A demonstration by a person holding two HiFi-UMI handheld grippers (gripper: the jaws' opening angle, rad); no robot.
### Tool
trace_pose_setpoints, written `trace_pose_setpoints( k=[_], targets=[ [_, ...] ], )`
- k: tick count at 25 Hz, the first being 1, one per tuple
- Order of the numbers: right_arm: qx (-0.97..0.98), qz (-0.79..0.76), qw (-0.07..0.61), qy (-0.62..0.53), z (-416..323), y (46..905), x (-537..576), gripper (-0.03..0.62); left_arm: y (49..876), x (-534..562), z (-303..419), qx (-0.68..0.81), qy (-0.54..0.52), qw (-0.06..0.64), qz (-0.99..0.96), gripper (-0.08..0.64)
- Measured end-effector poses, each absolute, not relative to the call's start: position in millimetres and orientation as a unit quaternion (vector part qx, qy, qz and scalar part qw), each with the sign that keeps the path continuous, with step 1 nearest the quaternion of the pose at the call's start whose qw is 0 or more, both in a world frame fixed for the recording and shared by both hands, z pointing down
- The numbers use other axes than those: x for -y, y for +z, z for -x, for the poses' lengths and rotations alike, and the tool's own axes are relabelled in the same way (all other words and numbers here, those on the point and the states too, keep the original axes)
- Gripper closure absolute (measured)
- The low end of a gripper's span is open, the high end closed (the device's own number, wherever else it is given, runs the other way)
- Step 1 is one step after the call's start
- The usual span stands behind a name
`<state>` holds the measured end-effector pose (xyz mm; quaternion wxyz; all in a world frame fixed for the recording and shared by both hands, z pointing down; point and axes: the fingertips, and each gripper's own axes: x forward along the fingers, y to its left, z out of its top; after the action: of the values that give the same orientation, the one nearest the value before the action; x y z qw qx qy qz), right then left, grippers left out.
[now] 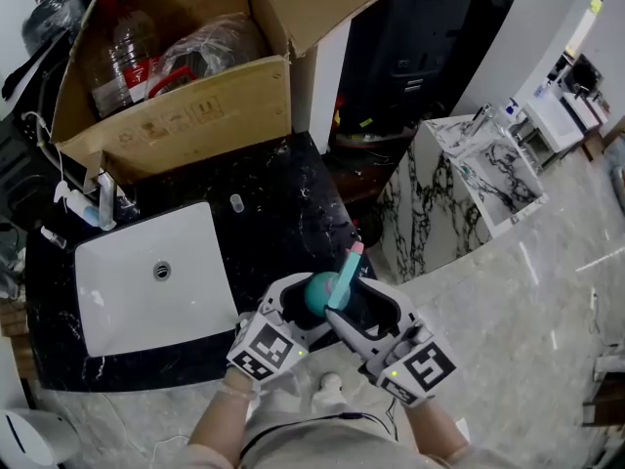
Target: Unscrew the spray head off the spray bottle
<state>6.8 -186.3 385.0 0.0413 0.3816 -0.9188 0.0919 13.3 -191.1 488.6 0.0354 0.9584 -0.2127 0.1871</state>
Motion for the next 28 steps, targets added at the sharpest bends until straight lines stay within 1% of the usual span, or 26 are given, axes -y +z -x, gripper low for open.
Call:
trace_pose_setpoints(
  k=[2, 4, 8, 9, 12, 14, 16, 17, 18, 21, 28],
  targets=[
    [0.913, -0.396, 0.043, 0.091, -15.5, 385.9, 188.6, 0.386, 488.5, 191.3, -13.5, 0.213, 0.188, 0.035, -0.958, 0.21],
    [0.912, -0.399, 0.03, 0.096, -19.3, 380.8, 186.6, 0.391, 488.7, 191.2, -13.5, 0.213, 0.188, 0.034, -0.958, 0.211],
    [0.912, -0.399, 0.002, 0.094, -1.0, 363.4, 180.2, 0.275, 488.9, 191.1, -12.7, 0.213, 0.189, 0.033, -0.958, 0.212],
    [0.909, -0.404, -0.008, 0.102, 4.3, 360.6, 181.5, 0.258, 488.8, 191.1, -12.5, 0.214, 0.189, 0.033, -0.958, 0.21],
    [0.895, -0.429, -0.016, 0.122, 9.4, 361.3, 192.3, 0.238, 488.2, 191.2, -13.0, 0.215, 0.189, 0.033, -0.958, 0.21],
    [0.891, -0.435, -0.007, 0.126, 9.0, 364.2, 196.4, 0.253, 488.1, 191.2, -13.4, 0.216, 0.189, 0.033, -0.957, 0.211],
    [0.893, -0.434, 0.004, 0.122, 5.5, 367.1, 195.8, 0.303, 488.2, 191.0, -13.8, 0.215, 0.189, 0.033, -0.957, 0.21],
    [0.894, -0.431, 0.009, 0.122, 2.9, 368.9, 194.4, 0.339, 488.1, 190.9, -13.9, 0.215, 0.189, 0.033, -0.958, 0.212],
    [0.896, -0.426, 0.011, 0.124, 0.6, 370.3, 192.7, 0.33, 488.1, 190.8, -14.0, 0.215, 0.189, 0.033, -0.958, 0.211],
    [0.901, -0.415, 0.012, 0.126, -7.1, 371.3, 187.8, 0.356, 488.4, 190.5, -13.4, 0.214, 0.19, 0.033, -0.958, 0.211],
    [0.891, -0.435, 0.018, 0.125, -38.8, 375.8, 188.3, 0.383, 488.4, 190.7, -13.2, 0.215, 0.191, 0.033, -0.957, 0.211]
  ],
)
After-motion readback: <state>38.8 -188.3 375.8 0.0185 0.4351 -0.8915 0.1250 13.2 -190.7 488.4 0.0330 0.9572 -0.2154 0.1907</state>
